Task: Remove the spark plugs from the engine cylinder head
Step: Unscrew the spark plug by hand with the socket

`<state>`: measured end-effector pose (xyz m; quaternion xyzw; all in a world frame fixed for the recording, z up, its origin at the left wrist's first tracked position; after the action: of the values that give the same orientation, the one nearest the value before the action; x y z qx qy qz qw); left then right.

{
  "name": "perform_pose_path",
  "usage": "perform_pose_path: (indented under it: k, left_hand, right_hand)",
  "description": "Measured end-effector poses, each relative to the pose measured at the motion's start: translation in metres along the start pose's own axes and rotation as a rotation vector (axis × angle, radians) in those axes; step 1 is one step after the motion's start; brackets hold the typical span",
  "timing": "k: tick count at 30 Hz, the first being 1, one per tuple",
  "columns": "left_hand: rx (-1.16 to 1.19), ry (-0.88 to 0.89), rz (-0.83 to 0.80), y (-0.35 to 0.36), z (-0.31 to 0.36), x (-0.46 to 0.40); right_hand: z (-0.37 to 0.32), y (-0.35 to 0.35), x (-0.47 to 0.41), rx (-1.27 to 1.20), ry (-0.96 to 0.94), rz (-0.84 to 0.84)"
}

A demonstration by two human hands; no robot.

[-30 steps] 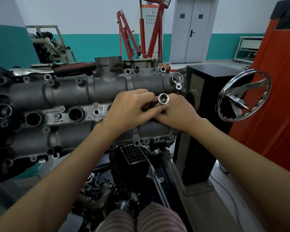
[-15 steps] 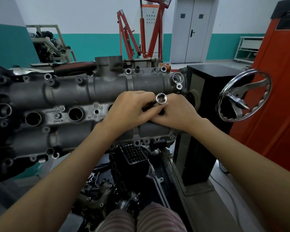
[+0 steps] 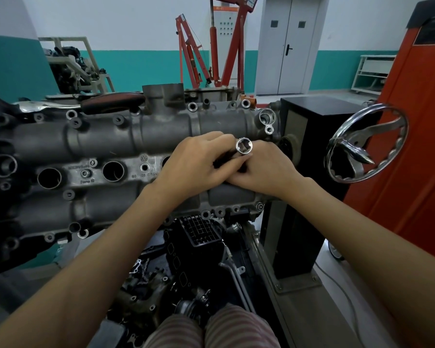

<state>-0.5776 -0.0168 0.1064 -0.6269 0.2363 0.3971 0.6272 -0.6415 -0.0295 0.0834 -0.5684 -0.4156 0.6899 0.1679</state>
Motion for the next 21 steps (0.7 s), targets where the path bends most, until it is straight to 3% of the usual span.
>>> perform_pose_path:
  k: [21]
  left_hand:
    - [-0.015,-0.019,-0.041,0.0031,-0.0045,-0.0001]
  right_hand:
    - [0.001,0.0012,-0.0004,0.07,-0.008,-0.008]
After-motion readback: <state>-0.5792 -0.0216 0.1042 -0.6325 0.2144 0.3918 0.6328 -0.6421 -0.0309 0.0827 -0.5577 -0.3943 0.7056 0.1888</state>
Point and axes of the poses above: each hand's wrist, its own x-axis away from the middle knuckle, its own y-axis out of the palm, z = x × y, the point moved 10 cm from there along -x, towards the middle knuckle, and after that the axes turned 6 degrees about x, right-handed, at the moved point
